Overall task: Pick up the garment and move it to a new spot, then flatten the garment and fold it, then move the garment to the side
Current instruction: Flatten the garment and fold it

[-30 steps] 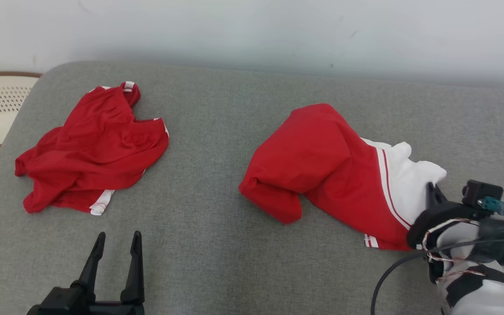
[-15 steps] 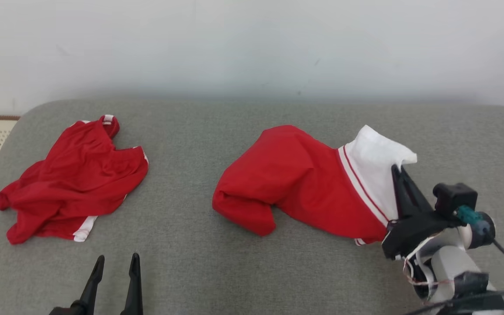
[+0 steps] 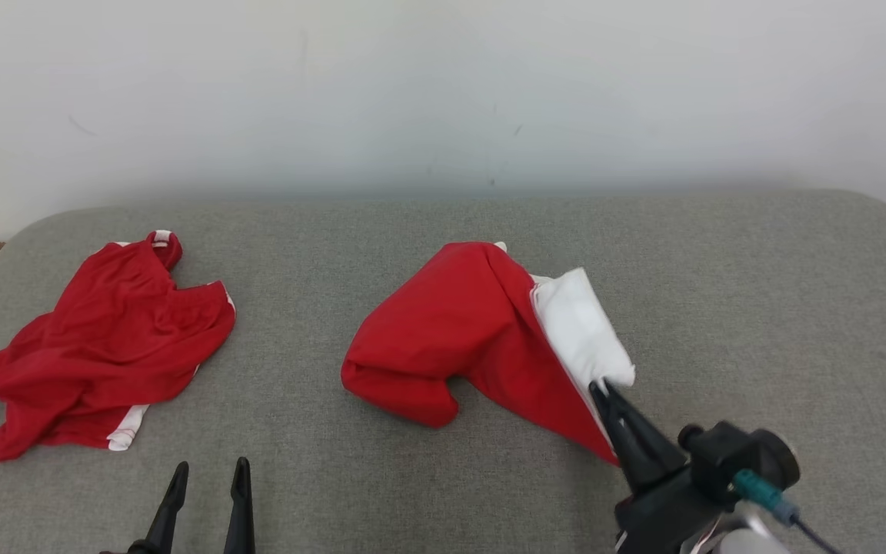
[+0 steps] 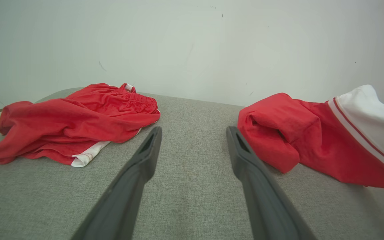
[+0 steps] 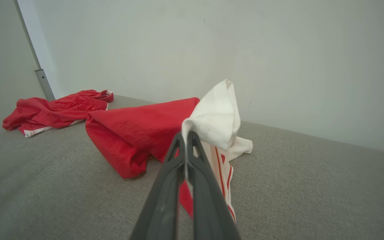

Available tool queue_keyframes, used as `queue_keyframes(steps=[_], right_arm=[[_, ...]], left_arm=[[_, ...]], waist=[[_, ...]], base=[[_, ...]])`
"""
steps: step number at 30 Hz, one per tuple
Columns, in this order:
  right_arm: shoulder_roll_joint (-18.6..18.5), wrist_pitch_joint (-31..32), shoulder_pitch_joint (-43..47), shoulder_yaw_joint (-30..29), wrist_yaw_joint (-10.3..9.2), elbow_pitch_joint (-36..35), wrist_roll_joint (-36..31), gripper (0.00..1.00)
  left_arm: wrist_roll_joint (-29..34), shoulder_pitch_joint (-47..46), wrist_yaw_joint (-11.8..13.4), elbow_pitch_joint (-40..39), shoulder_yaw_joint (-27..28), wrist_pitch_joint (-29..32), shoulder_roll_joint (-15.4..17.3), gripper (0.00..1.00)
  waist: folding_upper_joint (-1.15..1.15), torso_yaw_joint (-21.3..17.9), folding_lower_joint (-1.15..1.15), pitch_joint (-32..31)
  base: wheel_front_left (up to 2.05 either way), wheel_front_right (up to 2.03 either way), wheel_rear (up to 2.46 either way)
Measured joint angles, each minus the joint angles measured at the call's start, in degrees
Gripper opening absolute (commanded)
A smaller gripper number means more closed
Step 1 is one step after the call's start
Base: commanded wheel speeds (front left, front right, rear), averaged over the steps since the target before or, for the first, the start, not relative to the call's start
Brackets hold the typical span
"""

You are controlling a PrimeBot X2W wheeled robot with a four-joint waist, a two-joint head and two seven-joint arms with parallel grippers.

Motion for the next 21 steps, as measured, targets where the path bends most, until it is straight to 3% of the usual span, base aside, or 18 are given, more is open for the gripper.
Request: queue_keyframes(steps=[7, 21], right_arm=[[-2.0, 0.0, 5.03, 7.57, 0.0, -3.68, 0.26, 0.0], [-10.26, 3.1, 11.52, 18.93, 0.0, -5.26, 0.33, 0.0]], left_arm=[[-0.32, 0.51, -0.32, 0.2, 0.02, 0.0, -0.02, 1.0], [-0.4, 0.92, -0.33, 0.3, 0.62, 0.0, -0.63, 1.0]], waist=[[0.0, 0.47, 0.0, -0.48], [0.0, 0.64, 0.0, -0.26]], base=[[0.0, 0.0, 0.0], [0.0, 0.0, 0.0]])
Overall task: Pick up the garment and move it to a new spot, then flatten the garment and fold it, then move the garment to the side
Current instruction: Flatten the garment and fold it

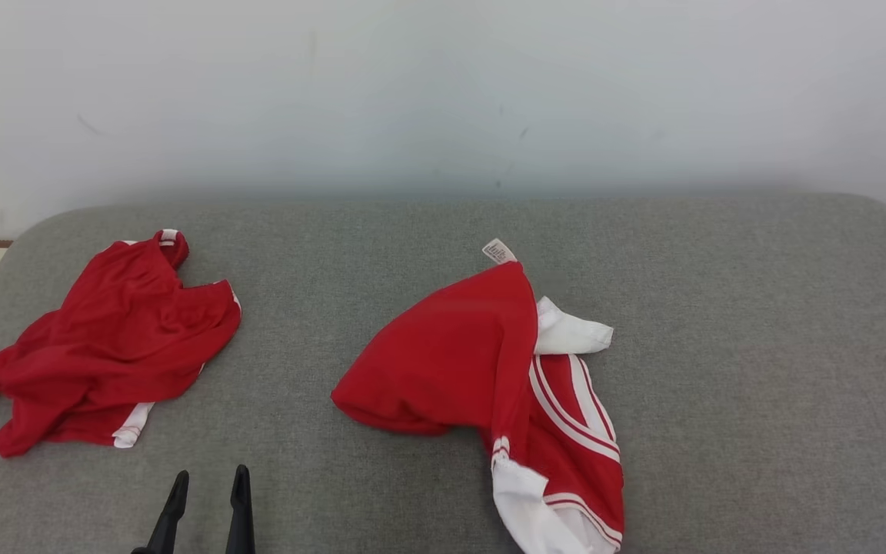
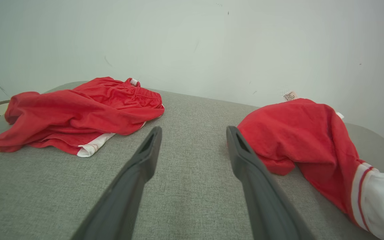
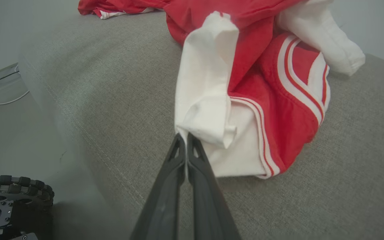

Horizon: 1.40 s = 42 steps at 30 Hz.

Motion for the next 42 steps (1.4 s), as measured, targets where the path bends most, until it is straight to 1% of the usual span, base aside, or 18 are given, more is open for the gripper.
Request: queue_keyframes(steps=[2, 3, 4, 5, 9, 14, 17, 20, 21, 22, 25, 29, 34, 42], right_arm=[[-0.05, 0.44, 0.32, 0.04, 0.0, 0.53, 1.03, 0.0], [0.04, 0.4, 0.35, -0.42, 0.0, 0.69, 1.6, 0.4], [0.32, 0.11, 0.36, -1.38, 0.0, 0.69, 2.24, 0.84], [0.75, -0.23, 0.36, -2.3, 0.0, 0.59, 2.96, 1.0], [2.16, -1.65, 0.68, -4.94, 0.0, -1.11, 5.01, 1.0], [3.34, -2.66, 2.17, -9.09, 0.0, -6.3, 8.75, 1.0], [3.33, -2.87, 2.38, -11.31, 0.0, -9.24, 8.09, 1.0], [3.77, -2.96, 2.57, -14.25, 0.0, -9.87, 6.78, 1.0], [4.15, -2.96, 2.64, -15.71, 0.0, -9.76, 6.22, 1.0], [5.65, -3.08, 2.74, -19.65, 0.0, -9.48, 5.02, 1.0], [7.89, -3.0, 2.85, -24.88, 0.0, -8.13, 2.93, 1.0], [10.17, -0.02, 2.3, -29.3, 0.0, -4.91, 0.11, 1.0], [11.98, 2.97, -0.28, -31.37, 0.0, 0.23, -2.4, 1.0], [15.38, 5.17, -4.93, -33.46, 0.0, 11.62, -2.96, 1.0]], left_arm=[[0.01, 0.01, -0.01, 0.0, 0.02, 0.0, -0.2, 1.0], [0.02, 0.01, -0.09, 0.02, 0.04, 0.01, -0.26, 1.0], [0.03, 0.01, -0.1, 0.05, 0.11, 0.0, -0.32, 1.0], [0.05, 0.01, -0.15, 0.07, 0.22, 0.0, -0.38, 1.0], [0.05, 0.02, -0.19, 0.09, 0.73, 0.0, -0.56, 1.0], [0.07, 0.3, -0.21, -0.07, 1.32, 0.0, -0.7, 1.0], [0.08, 0.91, -0.23, -0.13, 1.52, 0.0, -0.9, 1.0], [0.25, 0.93, -0.49, -0.21, 1.66, 0.0, -1.07, 1.0], [0.3, 0.93, -0.49, -0.21, 1.69, 0.01, -1.11, 1.0], [0.41, 0.94, -0.53, -0.21, 1.83, 0.0, -1.19, 1.0], [0.51, 0.97, -0.59, -0.26, 2.09, 0.0, -1.22, 1.0], [0.59, 1.01, -0.64, -0.42, 2.35, 0.0, -1.27, 1.0], [0.81, 1.05, -0.69, -0.37, 2.41, 0.0, -1.45, 1.0], [0.86, 1.03, -1.15, -0.15, 2.52, 0.0, -1.62, 1.0]], waist=[[0.0, -0.09, 0.0, 0.14], [0.0, -0.12, 0.0, 0.21], [0.0, -0.15, 0.0, 0.29], [0.0, -0.18, 0.0, 0.36], [0.0, -0.24, 0.0, 0.44], [0.0, -0.12, 0.0, 0.43], [0.0, -0.03, 0.0, 0.49], [0.0, 0.07, 0.0, 0.51], [0.0, 0.13, 0.0, 0.49], [0.0, 0.28, 0.0, 0.4], [0.0, 0.51, 0.0, 0.26], [0.0, 0.85, 0.0, 0.12], [0.0, 1.53, 0.0, 0.06], [0.0, 3.15, 0.0, 0.46]], base=[[0.0, 0.0, 0.0], [0.0, 0.0, 0.0], [0.0, 0.0, 0.0], [0.0, 0.0, 0.0], [0.0, 0.0, 0.0], [0.0, 0.0, 0.0], [0.0, 0.0, 0.0], [0.0, 0.0, 0.0], [0.0, 0.0, 0.0], [0.0, 0.0, 0.0], [0.0, 0.0, 0.0], [0.0, 0.0, 0.0], [0.0, 0.0, 0.0], [0.0, 0.0, 0.0]])
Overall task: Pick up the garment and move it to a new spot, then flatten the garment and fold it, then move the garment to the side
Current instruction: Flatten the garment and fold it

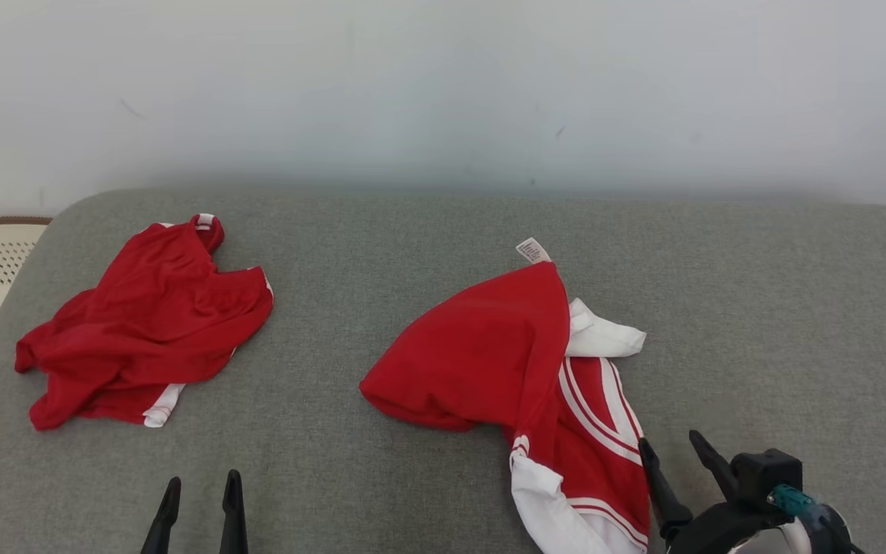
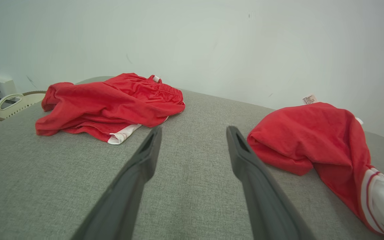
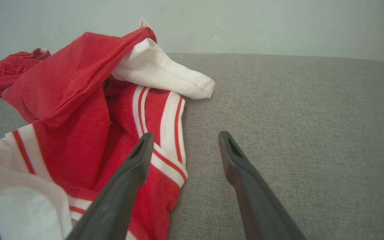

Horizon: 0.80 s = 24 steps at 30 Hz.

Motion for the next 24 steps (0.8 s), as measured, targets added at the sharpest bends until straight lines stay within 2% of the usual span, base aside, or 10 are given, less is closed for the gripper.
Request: queue_keyframes(steps=[14, 15, 16, 24], right_arm=[[3.14, -0.1, -8.96, -0.13, 0.0, 20.73, 0.03, 1.0], [3.31, -0.19, -9.44, -0.09, 0.0, 21.76, 0.03, 0.29], [3.49, -0.36, -9.98, 0.04, 0.0, 22.72, 0.05, 0.0], [2.58, -3.81, -14.79, 0.23, 0.0, 27.62, 0.02, 0.0]], left_arm=[[0.22, -0.25, -0.46, 0.49, -0.23, 0.0, -0.43, 1.0], [0.22, -0.26, -0.48, 0.53, -0.25, 0.0, -0.48, 1.0], [0.23, -0.27, -0.48, 0.55, -0.3, 0.0, -0.55, 1.0], [0.32, -0.31, -0.53, 0.76, -0.12, 0.0, -0.83, 1.0]], waist=[[0.0, 2.36, 0.0, 1.02], [0.0, 2.48, 0.0, 1.03], [0.0, 2.6, 0.0, 1.04], [0.0, 3.1, 0.0, 1.04]], base=[[0.0, 0.0, 0.0], [0.0, 0.0, 0.0], [0.0, 0.0, 0.0], [0.0, 0.0, 0.0]])
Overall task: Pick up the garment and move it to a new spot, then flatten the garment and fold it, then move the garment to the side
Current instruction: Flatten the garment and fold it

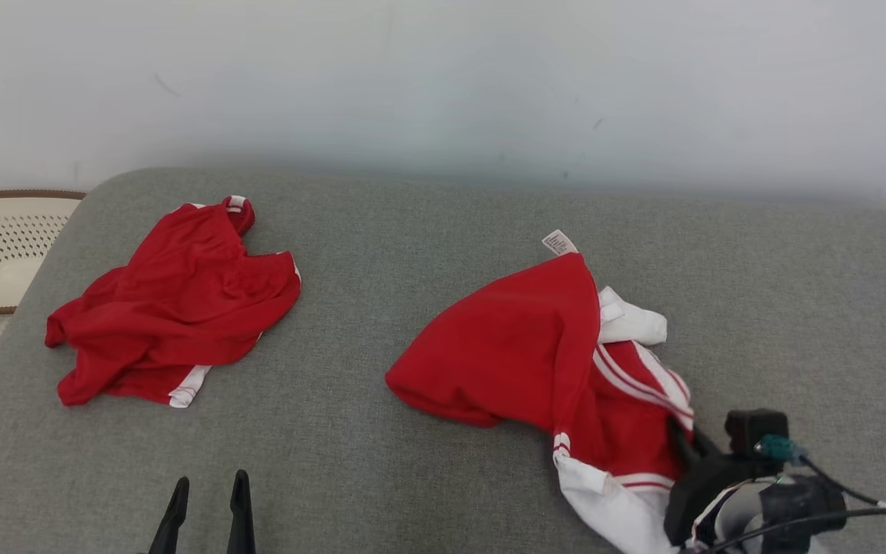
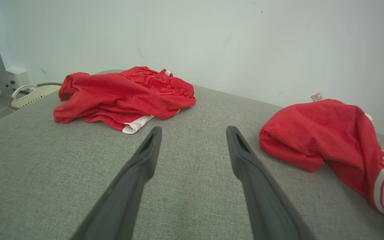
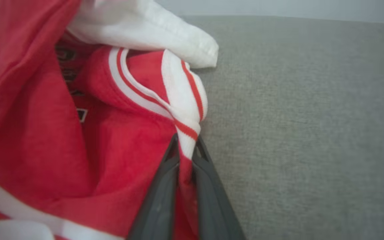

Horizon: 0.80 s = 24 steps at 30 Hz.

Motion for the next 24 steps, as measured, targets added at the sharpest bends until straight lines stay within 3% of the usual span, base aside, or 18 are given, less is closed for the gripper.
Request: queue_keyframes(steps=[11, 14, 15, 16, 17, 24], right_arm=[[-9.5, -2.58, -8.46, -6.43, 0.0, 4.75, -1.99, 0.0], [-10.01, -2.96, -8.82, -7.25, 0.0, 6.56, -2.14, 0.0], [-9.9, -2.92, -8.82, -7.38, 0.0, 7.24, -2.32, 0.16], [-9.76, -2.94, -8.82, -7.53, 0.0, 7.78, -2.44, 0.84], [-9.62, -2.98, -8.86, -7.73, 0.0, 8.23, -2.48, 1.0], [-8.98, -4.08, -8.53, -10.16, 0.0, 6.34, -2.57, 1.0]], left_arm=[[0.33, -0.02, -0.56, 0.52, -0.2, 0.0, -0.58, 1.0], [0.32, -0.02, -0.94, 0.93, -0.03, 0.0, -0.68, 1.0], [0.32, -0.01, -1.0, 1.08, 0.01, 0.0, -0.71, 1.0], [0.32, 0.0, -1.01, 1.21, 0.04, 0.0, -0.77, 1.0], [0.32, 0.01, -1.05, 1.29, 0.04, 0.0, -0.83, 1.0], [0.47, 0.05, -1.51, 1.62, -0.02, 0.0, -1.3, 1.0]], waist=[[0.0, 0.55, 0.0, -0.82], [0.0, 0.76, 0.0, -1.04], [0.0, 0.81, 0.0, -1.12], [0.0, 0.84, 0.0, -1.2], [0.0, 0.87, 0.0, -1.29], [0.0, 0.77, 0.0, -1.87]], base=[[0.0, 0.0, 0.0], [0.0, 0.0, 0.0], [0.0, 0.0, 0.0], [0.0, 0.0, 0.0], [0.0, 0.0, 0.0], [0.0, 0.0, 0.0]])
